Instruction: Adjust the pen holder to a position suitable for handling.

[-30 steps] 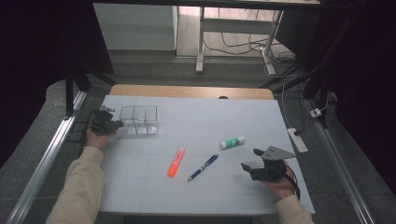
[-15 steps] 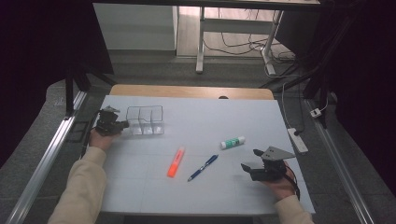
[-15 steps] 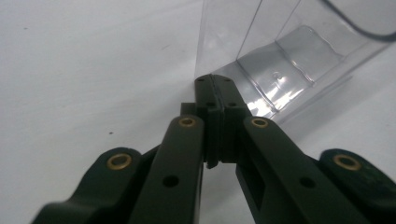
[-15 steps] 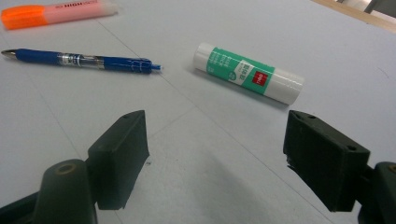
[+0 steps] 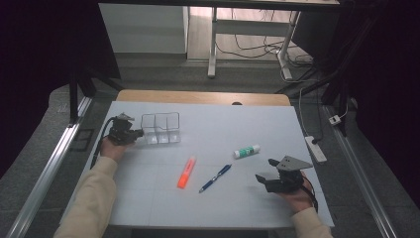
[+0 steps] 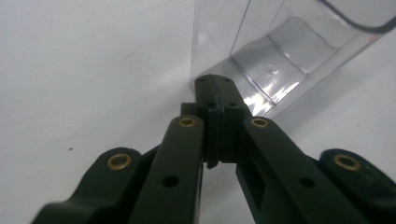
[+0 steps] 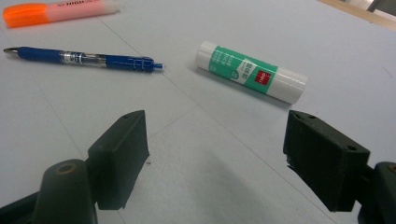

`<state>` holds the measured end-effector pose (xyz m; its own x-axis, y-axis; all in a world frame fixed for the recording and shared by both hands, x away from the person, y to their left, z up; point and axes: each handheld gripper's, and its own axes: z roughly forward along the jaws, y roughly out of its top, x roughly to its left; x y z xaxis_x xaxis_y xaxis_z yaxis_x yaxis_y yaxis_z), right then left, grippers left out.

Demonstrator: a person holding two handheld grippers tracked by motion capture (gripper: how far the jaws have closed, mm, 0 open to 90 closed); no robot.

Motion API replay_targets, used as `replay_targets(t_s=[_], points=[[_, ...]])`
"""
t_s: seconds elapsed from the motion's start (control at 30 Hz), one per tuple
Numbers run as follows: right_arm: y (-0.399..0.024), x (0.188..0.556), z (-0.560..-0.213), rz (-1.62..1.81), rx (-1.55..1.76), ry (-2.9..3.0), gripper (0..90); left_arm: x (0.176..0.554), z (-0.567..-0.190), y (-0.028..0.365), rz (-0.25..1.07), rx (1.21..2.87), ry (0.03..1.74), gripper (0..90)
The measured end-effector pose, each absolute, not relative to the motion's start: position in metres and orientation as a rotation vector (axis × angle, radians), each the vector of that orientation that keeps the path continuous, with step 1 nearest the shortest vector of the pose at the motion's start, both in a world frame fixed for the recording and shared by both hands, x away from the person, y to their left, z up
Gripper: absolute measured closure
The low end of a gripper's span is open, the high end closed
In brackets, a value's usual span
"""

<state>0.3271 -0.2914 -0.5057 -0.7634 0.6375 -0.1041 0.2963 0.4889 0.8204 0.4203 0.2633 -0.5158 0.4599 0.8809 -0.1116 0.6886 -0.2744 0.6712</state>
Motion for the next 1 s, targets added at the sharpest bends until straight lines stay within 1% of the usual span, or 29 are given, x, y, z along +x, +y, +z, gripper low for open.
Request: replay_targets(t_s=[1.0], points=[[-0.291, 0.328, -0.507, 1.170, 0.774, 2.355, 22.3, 0.436, -0.514, 0.220, 0.356, 2.070, 1.229, 89.1]])
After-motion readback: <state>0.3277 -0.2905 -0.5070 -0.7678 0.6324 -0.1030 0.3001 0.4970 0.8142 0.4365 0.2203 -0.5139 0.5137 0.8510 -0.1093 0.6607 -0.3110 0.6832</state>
